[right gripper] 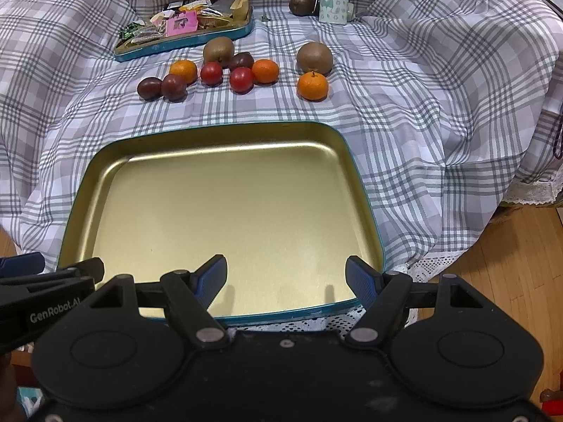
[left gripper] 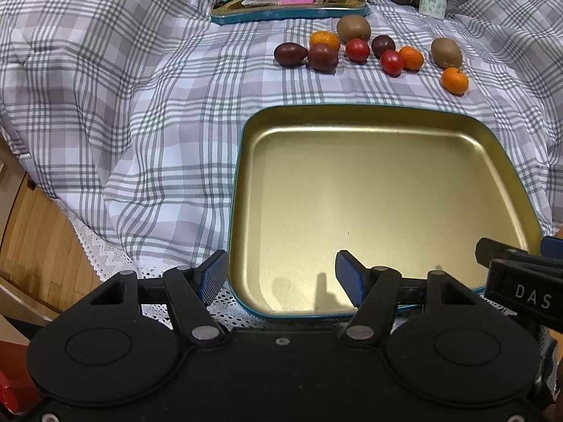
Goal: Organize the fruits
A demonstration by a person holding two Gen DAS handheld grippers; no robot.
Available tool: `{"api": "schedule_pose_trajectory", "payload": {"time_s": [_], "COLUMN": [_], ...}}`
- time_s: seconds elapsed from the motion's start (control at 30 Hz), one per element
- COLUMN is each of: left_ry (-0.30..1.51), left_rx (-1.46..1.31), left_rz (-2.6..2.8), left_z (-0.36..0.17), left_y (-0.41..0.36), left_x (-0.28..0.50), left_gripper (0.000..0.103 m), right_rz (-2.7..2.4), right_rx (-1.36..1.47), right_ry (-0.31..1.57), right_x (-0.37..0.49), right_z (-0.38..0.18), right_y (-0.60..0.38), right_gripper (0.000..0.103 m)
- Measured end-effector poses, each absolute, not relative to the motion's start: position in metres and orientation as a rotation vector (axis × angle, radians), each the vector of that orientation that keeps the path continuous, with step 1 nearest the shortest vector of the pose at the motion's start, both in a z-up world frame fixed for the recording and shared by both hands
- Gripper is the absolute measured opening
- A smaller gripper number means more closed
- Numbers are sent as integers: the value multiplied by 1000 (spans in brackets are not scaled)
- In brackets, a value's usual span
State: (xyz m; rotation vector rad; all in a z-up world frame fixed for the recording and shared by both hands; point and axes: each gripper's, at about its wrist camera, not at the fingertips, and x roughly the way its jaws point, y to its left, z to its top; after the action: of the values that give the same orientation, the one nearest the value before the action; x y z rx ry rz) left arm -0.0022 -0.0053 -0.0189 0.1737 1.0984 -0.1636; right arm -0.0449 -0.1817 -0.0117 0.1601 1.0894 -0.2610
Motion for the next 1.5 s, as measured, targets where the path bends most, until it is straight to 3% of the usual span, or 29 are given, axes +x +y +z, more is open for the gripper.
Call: {"api": "schedule_pose_trajectory", "payload": {"time_s": [0.77, 1.1, 1.23, 1.33, 1.5], "left_ry": [1184, 998, 992, 973, 919], "left_rx": [57, -65, -58, -80, -76], "left_rz": [-176, -147, -163, -173, -182], "left_z": [-23, -7, -5, -6, -5], "left_y": [11, 17, 11, 9, 3], "left_x": [17, 42, 58, 68, 83], "left_gripper": [66, 68, 68, 68, 68], "right_rz": [-253, -300, -253, -212, -299], "right_rx": [196, 349, 353, 389, 283], "right_ry": [1183, 948, 912, 900, 808], "right_x": [-31, -19, -2, 11, 30], "right_z": [-28, 1, 8, 8, 7], "right_y": [-192, -219, -228, -234, -237], "right_gripper": [73, 74, 83, 83, 83]}}
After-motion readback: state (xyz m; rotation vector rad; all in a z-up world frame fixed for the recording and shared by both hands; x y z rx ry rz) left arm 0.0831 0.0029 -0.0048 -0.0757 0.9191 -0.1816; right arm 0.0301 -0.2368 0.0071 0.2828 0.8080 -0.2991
